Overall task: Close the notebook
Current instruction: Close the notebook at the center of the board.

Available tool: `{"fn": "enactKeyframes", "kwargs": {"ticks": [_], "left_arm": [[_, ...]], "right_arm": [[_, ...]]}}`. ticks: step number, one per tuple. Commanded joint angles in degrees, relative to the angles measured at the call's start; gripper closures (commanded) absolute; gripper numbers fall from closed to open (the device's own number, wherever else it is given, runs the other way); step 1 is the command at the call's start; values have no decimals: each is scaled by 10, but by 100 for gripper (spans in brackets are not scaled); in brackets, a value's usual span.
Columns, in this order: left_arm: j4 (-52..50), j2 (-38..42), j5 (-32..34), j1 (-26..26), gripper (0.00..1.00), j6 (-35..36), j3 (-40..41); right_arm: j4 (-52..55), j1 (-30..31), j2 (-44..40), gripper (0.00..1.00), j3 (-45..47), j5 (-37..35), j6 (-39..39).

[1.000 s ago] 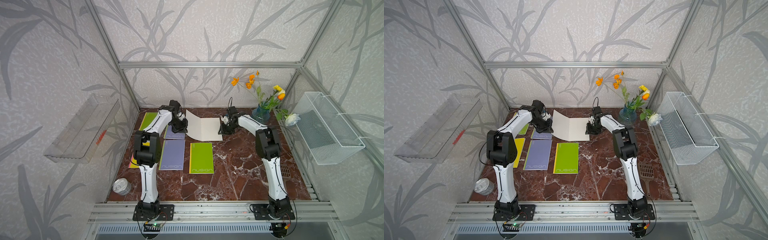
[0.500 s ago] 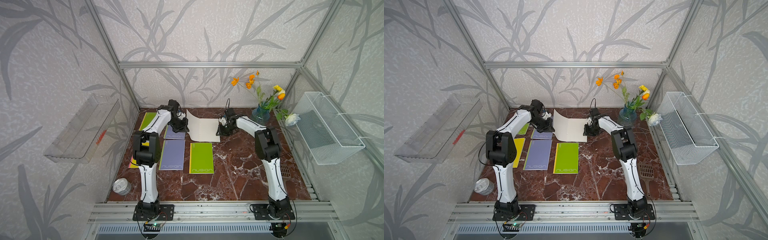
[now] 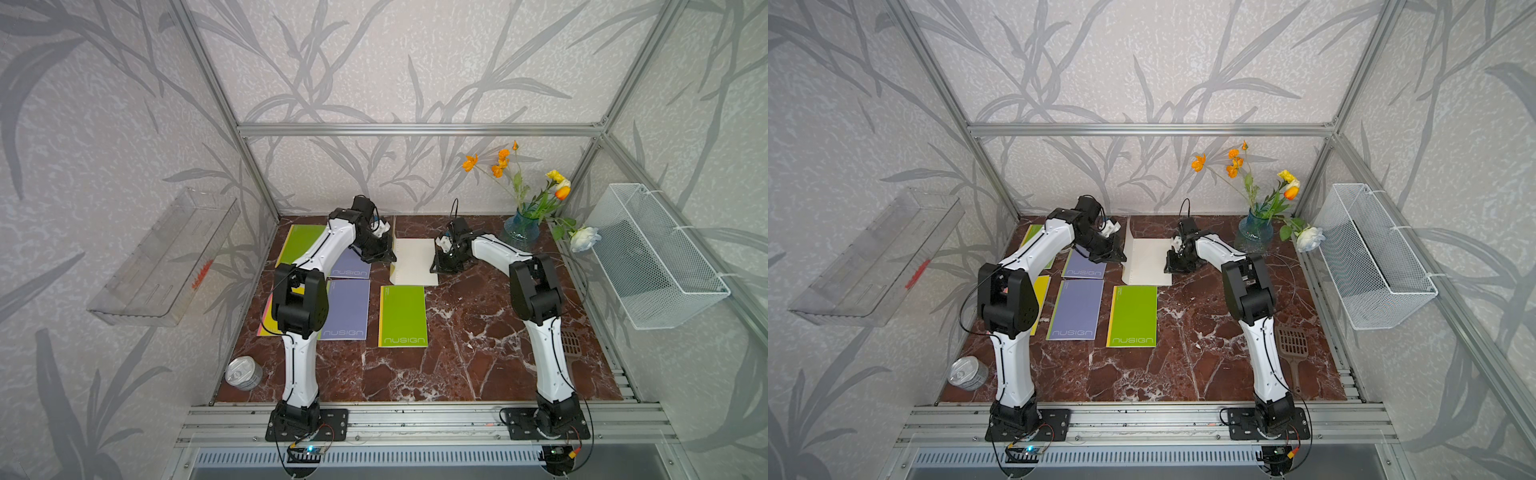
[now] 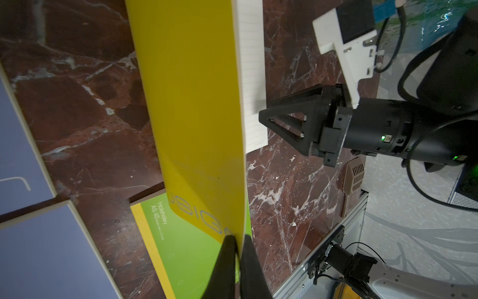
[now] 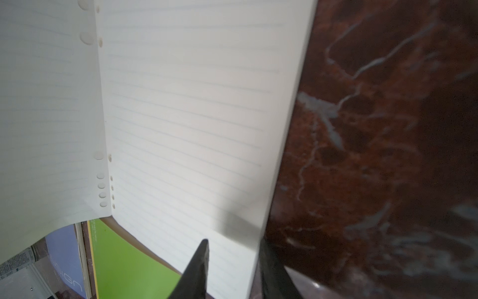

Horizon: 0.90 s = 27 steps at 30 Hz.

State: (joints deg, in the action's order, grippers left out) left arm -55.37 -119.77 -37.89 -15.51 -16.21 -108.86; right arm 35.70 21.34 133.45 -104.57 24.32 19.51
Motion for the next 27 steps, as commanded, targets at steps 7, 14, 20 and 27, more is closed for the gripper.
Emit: {"fn": "enactKeyframes", "kwargs": {"ticks": [7, 14, 20, 27], "left_arm": [[-9, -5, -15, -16, 88, -11, -25], [0, -6, -34, -20, 71, -10, -23], [17, -4, -54, -21, 66, -15, -15], [44, -15, -79, -24, 66, -27, -10]], "right_arm": [[20, 13, 9, 66, 22, 12, 8], [15, 13, 8, 66, 22, 18, 15], [13, 13, 7, 66, 27, 19, 16], [9, 13, 1, 66, 34, 20, 16]]}}
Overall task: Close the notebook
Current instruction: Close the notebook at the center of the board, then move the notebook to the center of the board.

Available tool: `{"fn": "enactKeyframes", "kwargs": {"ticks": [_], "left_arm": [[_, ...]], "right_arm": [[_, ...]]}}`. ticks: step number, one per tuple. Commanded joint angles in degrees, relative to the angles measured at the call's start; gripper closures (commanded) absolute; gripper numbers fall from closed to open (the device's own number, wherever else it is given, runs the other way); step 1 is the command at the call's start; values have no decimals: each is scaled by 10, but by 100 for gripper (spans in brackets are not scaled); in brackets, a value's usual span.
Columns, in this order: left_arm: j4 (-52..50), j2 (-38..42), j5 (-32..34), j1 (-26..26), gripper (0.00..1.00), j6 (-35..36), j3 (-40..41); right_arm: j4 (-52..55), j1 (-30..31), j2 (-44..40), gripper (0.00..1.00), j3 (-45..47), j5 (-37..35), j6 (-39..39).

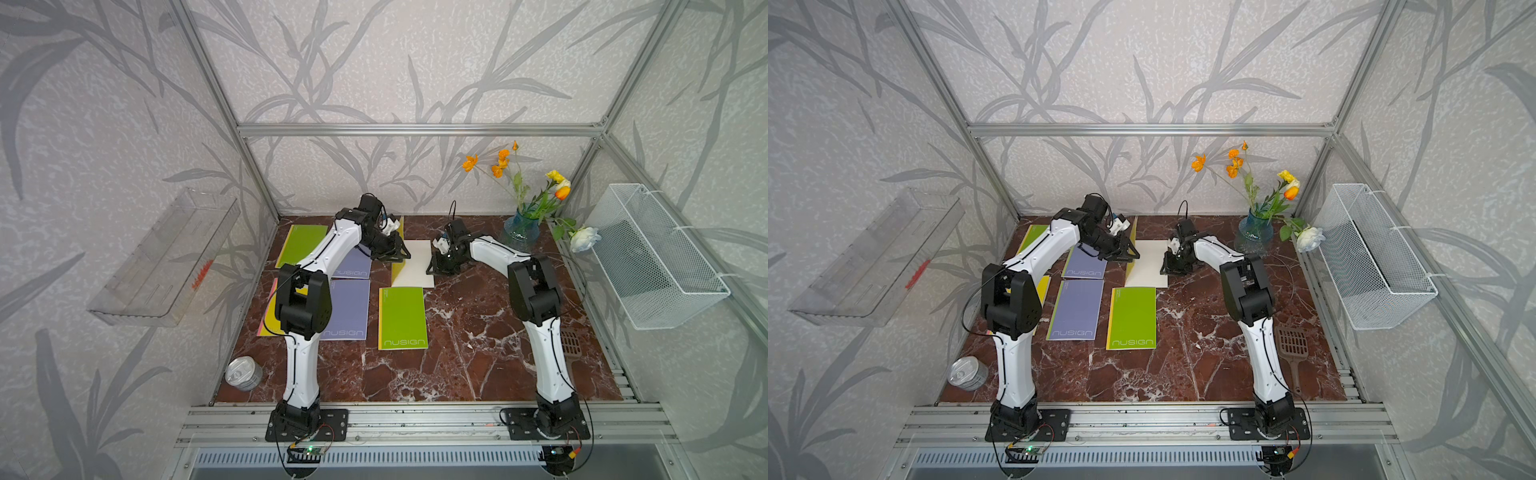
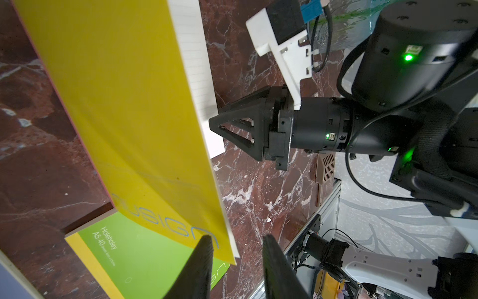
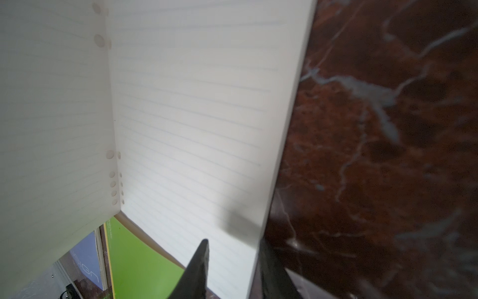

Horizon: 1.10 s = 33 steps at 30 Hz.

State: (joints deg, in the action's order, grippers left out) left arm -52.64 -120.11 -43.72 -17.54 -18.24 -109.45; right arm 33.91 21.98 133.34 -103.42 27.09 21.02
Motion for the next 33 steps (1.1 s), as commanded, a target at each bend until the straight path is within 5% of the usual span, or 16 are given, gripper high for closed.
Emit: {"fn": "enactKeyframes", "kwargs": {"ticks": [1, 9, 23, 33], "left_arm": [[19, -12, -23, -5, 66, -8, -4], [37, -11, -12, -4, 64, -15, 7], [-17, -54, 153, 6, 64, -26, 3], [-20, -84, 180, 13, 66, -18, 2]], "right_arm": [[28, 7, 1, 66, 23, -9, 1], [34, 0, -8, 66, 26, -13, -3], [40, -35, -48, 65, 43, -25, -8], [48, -25, -24, 65, 13, -5, -5]]}}
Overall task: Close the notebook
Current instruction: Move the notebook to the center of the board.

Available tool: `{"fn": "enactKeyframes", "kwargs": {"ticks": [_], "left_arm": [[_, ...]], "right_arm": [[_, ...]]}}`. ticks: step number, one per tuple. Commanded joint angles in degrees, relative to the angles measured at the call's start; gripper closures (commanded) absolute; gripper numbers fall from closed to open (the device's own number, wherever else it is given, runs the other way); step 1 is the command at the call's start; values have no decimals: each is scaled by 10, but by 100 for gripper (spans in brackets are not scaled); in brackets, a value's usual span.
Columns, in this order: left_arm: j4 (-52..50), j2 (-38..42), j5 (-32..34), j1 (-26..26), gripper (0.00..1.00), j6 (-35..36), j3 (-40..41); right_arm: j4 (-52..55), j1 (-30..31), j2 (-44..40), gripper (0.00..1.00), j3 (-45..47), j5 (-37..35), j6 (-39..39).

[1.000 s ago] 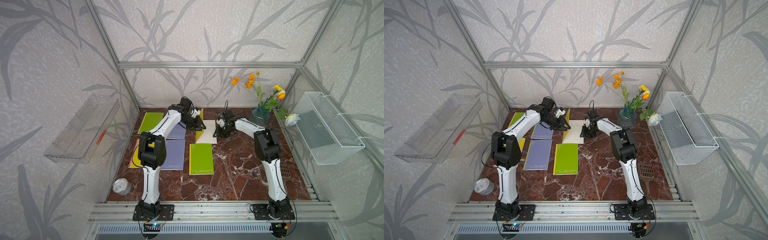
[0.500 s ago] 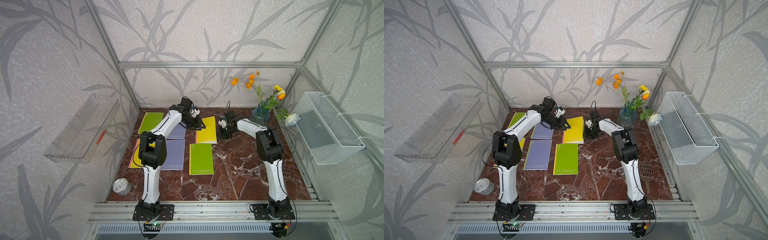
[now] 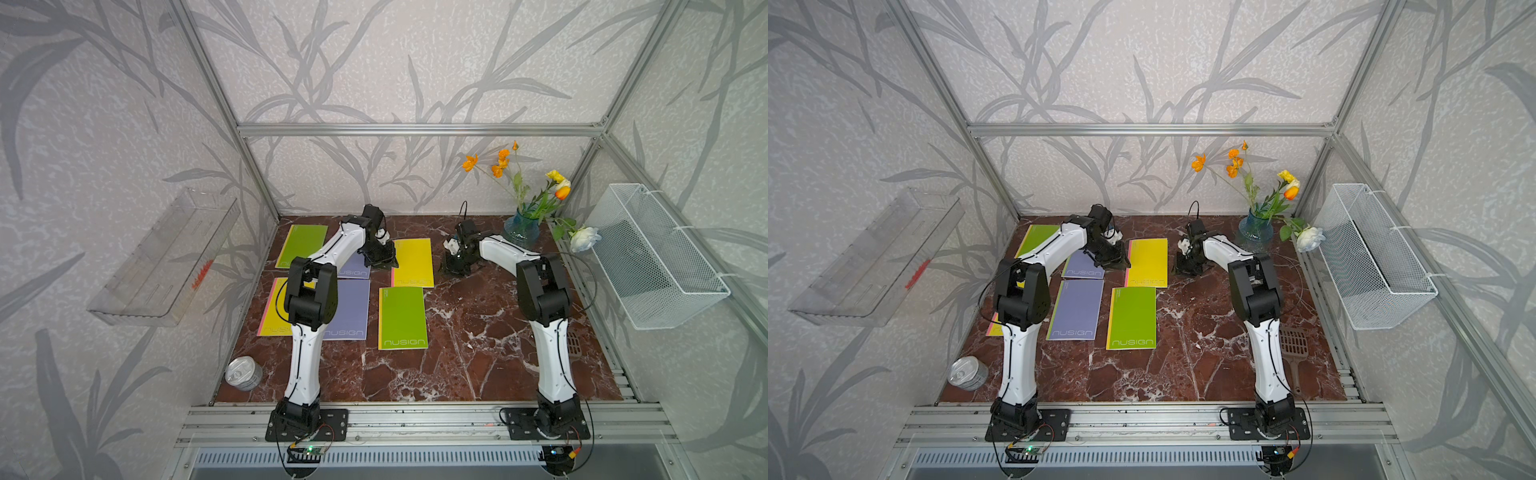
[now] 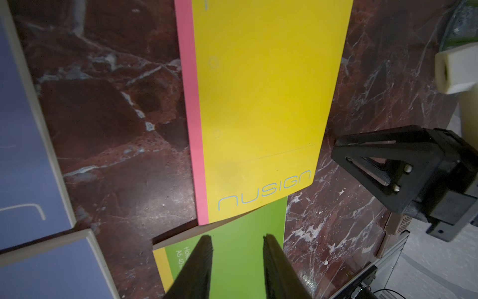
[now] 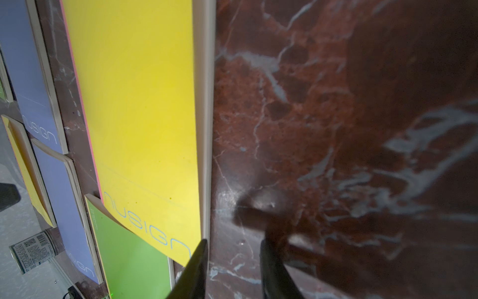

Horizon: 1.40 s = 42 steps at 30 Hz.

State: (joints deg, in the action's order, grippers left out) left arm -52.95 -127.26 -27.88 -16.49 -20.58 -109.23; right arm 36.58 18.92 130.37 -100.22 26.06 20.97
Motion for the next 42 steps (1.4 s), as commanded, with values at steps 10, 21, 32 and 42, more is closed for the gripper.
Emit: {"fn": "enactKeyframes", "kwargs": {"ticks": [10, 21, 32, 42], "left_arm": [[-2, -29, 21, 6, 68, 5, 7], [3, -51, 16, 8, 69, 8, 3], [-1, -71, 11, 10, 69, 13, -10], [-5, -83, 5, 15, 71, 19, -15]], "right_arm": [[22, 16, 27, 65, -30, 18, -1], [30, 23, 50, 66, -53, 17, 2], [32, 30, 68, 70, -68, 19, 8], [40, 35, 92, 73, -94, 20, 13]]}}
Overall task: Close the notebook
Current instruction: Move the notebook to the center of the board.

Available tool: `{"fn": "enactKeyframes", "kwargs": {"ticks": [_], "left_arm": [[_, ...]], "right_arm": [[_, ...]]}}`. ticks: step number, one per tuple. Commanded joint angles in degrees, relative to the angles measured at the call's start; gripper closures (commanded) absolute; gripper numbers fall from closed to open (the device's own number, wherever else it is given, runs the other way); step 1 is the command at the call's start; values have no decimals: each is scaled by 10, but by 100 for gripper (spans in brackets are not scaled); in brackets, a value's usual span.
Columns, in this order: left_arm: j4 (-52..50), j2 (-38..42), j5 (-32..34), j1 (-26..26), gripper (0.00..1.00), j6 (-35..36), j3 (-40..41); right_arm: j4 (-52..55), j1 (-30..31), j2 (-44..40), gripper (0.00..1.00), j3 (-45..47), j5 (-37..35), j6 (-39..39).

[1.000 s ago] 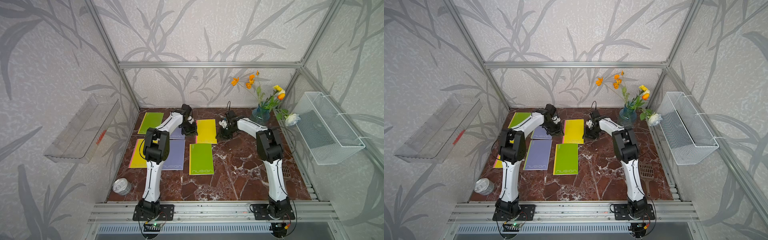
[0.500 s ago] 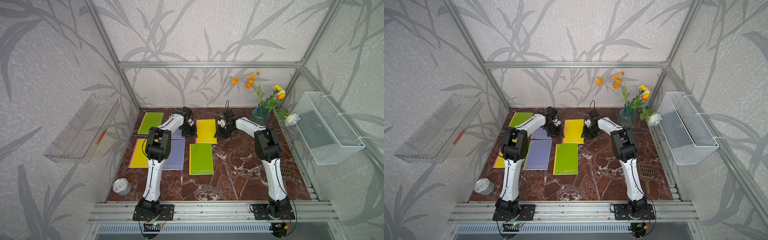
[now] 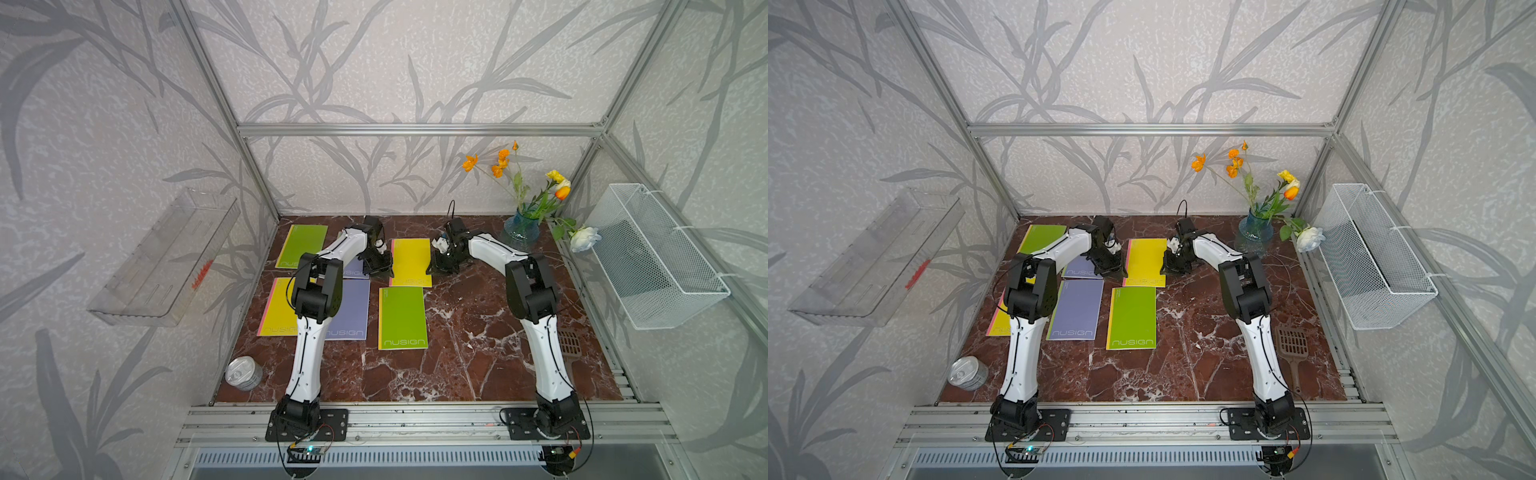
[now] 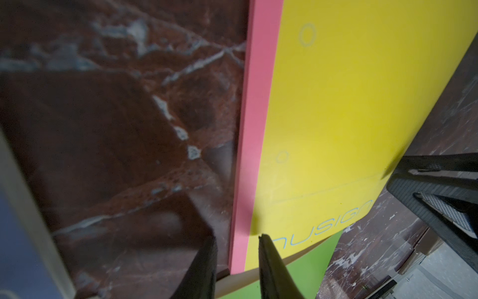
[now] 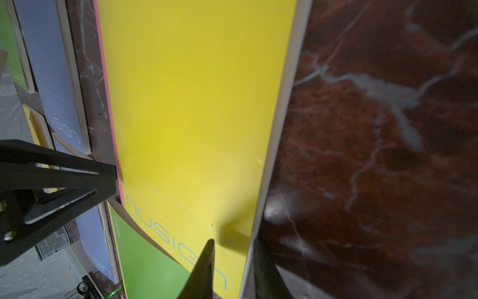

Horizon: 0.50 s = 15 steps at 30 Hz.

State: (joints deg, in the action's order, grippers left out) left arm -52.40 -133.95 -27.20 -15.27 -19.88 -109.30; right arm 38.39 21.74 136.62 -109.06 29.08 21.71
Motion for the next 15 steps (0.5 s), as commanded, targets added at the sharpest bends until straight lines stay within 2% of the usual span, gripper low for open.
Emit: {"fn": "enactKeyframes", "kwargs": {"ticks": [1, 15], "left_arm": [[-10, -17, -2, 3, 71, 13, -15], [-17, -48, -15, 13, 71, 11, -57]], "right_arm": [[21, 7, 31, 73, -9, -10, 6], [43, 10, 87, 73, -91, -6, 20]]}}
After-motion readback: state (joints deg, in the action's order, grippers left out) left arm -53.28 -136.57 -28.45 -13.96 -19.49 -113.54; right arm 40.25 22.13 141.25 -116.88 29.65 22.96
